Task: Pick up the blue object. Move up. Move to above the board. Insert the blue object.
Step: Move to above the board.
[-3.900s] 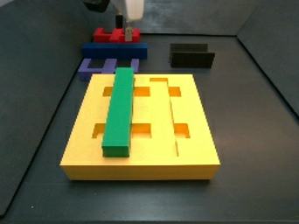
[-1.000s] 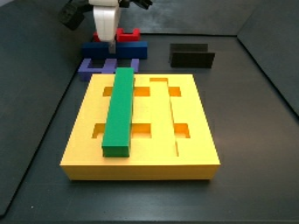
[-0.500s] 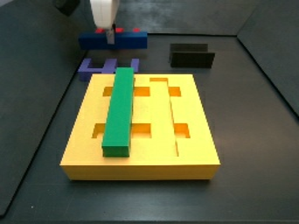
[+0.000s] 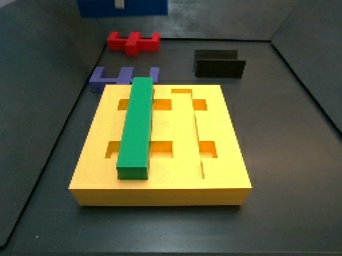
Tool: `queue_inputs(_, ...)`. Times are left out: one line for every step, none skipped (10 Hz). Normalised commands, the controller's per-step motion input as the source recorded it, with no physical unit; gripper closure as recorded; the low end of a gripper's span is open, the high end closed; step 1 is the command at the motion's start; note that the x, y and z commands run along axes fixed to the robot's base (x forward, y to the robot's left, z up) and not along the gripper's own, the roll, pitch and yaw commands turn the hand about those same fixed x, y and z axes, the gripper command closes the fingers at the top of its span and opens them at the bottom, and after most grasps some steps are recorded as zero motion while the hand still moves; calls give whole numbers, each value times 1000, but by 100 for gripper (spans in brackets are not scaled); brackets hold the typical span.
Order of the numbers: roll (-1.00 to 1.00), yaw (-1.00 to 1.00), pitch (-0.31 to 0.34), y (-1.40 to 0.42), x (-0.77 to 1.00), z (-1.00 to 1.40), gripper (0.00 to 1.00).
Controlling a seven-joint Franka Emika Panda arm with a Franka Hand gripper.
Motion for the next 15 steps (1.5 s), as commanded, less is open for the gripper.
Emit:
queue_inputs(-3,-1,43,5,13,1400,100)
queue_inputs(-2,-3,82,0,6,1400,100)
queue_inputs(3,-4,75,-1,12,940,100)
queue_inputs(-1,-4,68,1,41,434,100)
queue_inputs(-1,-4,73,2,50,251,100)
queue_inputs(-4,-1,75,1,27,169,100)
queue_inputs(6,1000,20,-1400,545,203,100)
queue_inputs(16,1000,23,-1400,544,182,100)
queue_inputs(16,1000,31,-1400,565,178,100)
queue_inputs(2,1000,36,-1400,589,181,100)
queue_inputs(14,1000,44,-1400,592,184,100)
queue_inputs(17,1000,51,-1400,598,188,100)
queue_inputs(11,1000,62,-1400,631,200,100)
queue_inputs(18,1000,71,-1400,642,205,100)
queue_inputs(25,1000,89,-956,480,143,100)
